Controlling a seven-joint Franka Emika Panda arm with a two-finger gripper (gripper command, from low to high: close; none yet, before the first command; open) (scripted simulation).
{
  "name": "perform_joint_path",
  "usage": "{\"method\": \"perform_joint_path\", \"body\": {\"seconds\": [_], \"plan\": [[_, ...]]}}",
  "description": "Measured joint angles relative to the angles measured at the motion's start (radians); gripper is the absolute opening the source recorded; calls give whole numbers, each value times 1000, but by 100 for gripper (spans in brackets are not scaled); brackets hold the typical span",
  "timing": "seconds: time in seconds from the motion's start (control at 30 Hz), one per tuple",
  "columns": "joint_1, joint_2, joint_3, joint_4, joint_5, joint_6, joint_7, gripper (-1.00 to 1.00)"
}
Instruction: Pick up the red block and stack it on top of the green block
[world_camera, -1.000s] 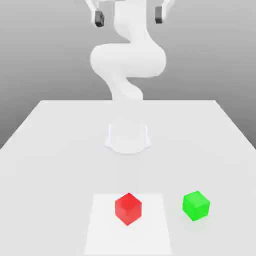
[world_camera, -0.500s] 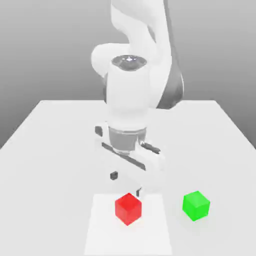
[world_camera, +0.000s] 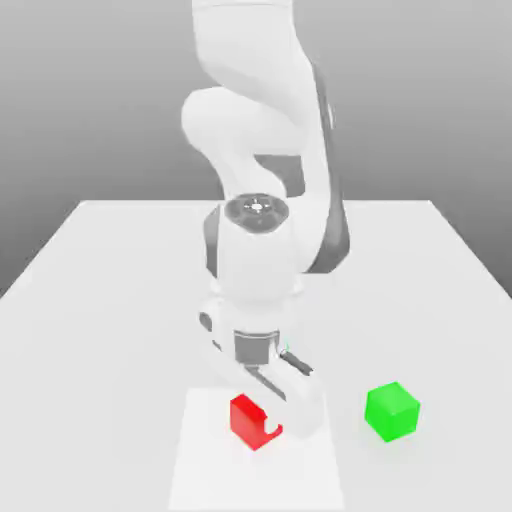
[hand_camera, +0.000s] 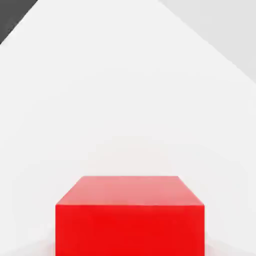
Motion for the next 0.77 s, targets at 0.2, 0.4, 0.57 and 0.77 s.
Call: {"method": "perform_joint_path", "body": {"seconds": [0.2,0.4,0.57,0.77], "plan": [[68,-162,75,-8,107,-151,-141,-100],[305,-214,189,32,145,-242,-353,-100],[317,-111,168,45,51,-156,-309,-100],[344,-8,123,48,-44,-64,-241,100]]}}
